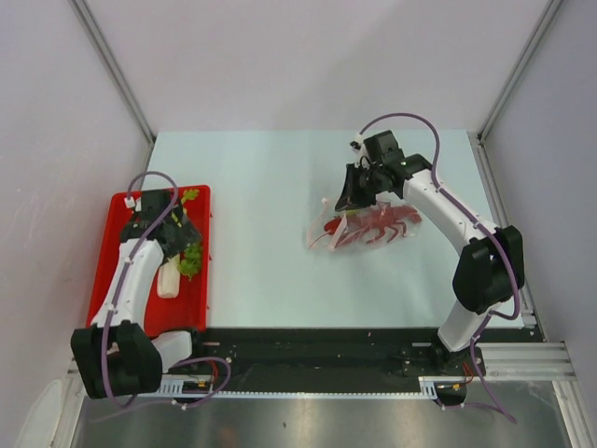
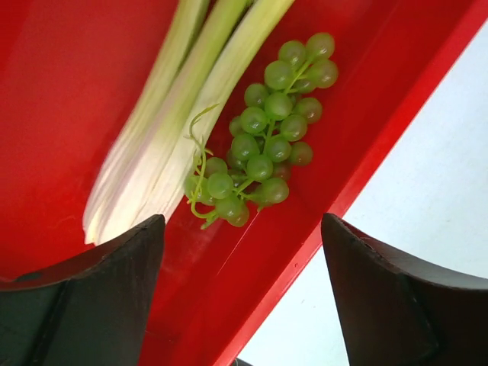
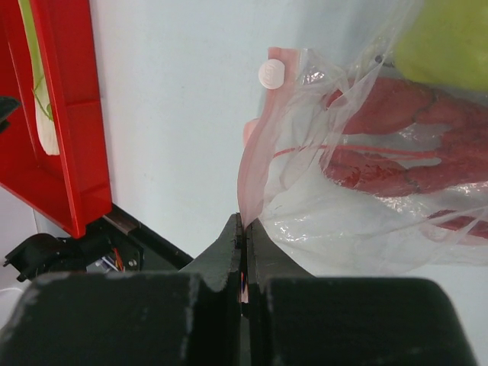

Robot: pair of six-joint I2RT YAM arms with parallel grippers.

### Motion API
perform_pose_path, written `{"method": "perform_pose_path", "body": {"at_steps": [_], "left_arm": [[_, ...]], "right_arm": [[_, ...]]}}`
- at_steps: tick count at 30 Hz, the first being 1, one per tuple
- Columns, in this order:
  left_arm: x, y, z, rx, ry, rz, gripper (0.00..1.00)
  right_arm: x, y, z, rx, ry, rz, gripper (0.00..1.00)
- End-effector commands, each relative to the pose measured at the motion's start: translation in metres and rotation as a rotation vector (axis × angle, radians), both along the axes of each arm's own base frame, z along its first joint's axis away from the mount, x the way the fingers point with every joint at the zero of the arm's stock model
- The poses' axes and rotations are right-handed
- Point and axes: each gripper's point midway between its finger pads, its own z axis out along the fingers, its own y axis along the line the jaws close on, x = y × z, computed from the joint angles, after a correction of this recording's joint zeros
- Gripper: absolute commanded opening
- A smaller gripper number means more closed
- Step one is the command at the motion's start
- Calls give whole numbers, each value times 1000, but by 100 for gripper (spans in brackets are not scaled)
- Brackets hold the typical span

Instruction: Open the zip-top bag and remove the fake food

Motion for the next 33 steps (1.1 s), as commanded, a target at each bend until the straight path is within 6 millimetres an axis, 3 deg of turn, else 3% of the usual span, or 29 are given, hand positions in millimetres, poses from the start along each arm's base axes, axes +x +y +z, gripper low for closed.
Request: {"method": "perform_pose_path", "body": {"at_steps": [1, 3, 6, 7, 9, 10, 11, 12, 15, 16, 18, 22, 23, 24, 26, 33], "left_arm": [[11, 13, 44, 61, -133, 45, 87], [25, 8, 60, 45, -171, -4, 82], [48, -27, 74, -95, -266, -136, 70], [59, -59, 80, -196, -327, -248, 67], [68, -96, 88, -303, -384, -348, 62], [71, -134, 95, -371, -416, -465, 60], [71, -153, 96, -418, -417, -501, 58], [70, -186, 103, -453, -442, -598, 58], [63, -247, 95, -526, -418, -771, 52], [64, -259, 84, -537, -378, -799, 51], [58, -288, 80, -575, -362, -890, 43], [61, -326, 67, -607, -322, -1015, 32], [63, -333, 50, -610, -270, -1025, 32], [66, -341, 53, -604, -278, -1046, 32], [70, -344, 35, -566, -225, -1064, 36], [77, -367, 23, -565, -201, -1178, 40]], "right_arm": [[1, 14, 15, 49, -21, 31, 0], [0, 16, 15, 55, -14, 36, 0], [1, 18, 19, 71, -10, 35, 0], [2, 18, 20, 75, -12, 32, 0], [3, 22, 22, 91, -8, 26, 0], [4, 22, 22, 94, -4, 23, 0], [4, 24, 25, 108, 3, 21, 0], [4, 25, 24, 113, 9, 21, 0], [7, 29, 27, 141, 16, 28, 0], [8, 31, 28, 153, 24, 30, 0], [8, 33, 31, 175, 45, 30, 0], [6, 34, 37, 207, 62, 21, 0], [6, 33, 38, 213, 64, 18, 0], [6, 32, 40, 219, 67, 15, 0], [7, 30, 43, 235, 71, 9, 0], [2, 26, 38, 261, 116, -3, 0]]}}
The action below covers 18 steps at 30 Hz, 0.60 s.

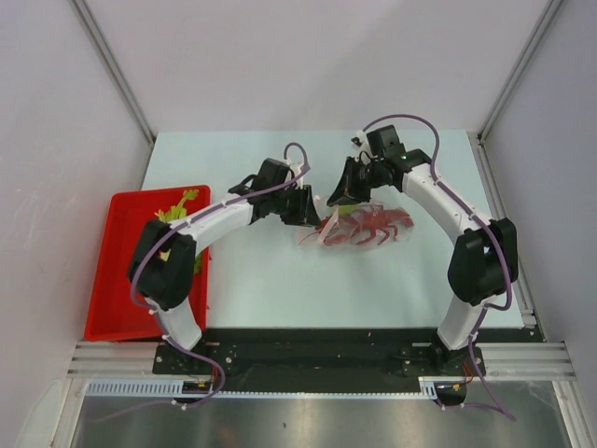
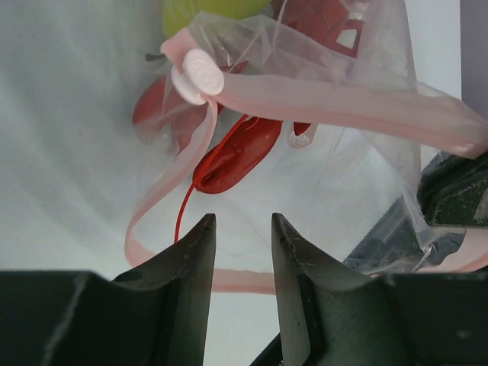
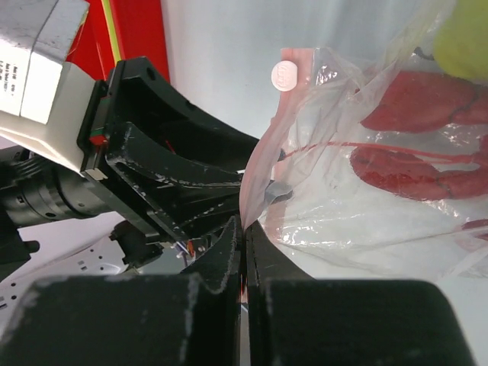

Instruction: Open the zip-top bag and remove the fake food

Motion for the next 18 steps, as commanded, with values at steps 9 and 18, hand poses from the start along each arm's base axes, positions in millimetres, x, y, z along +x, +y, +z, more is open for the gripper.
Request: {"method": "perform_pose_path", "body": {"at_steps": [9, 18], "left_arm": [[3, -20, -22, 9, -52, -181, 57], [3, -24, -52, 31, -23, -200, 54]], "right_arm": [[-4, 1, 25, 88, -16, 7, 0], [2, -3, 26, 96, -8, -20, 0]]}}
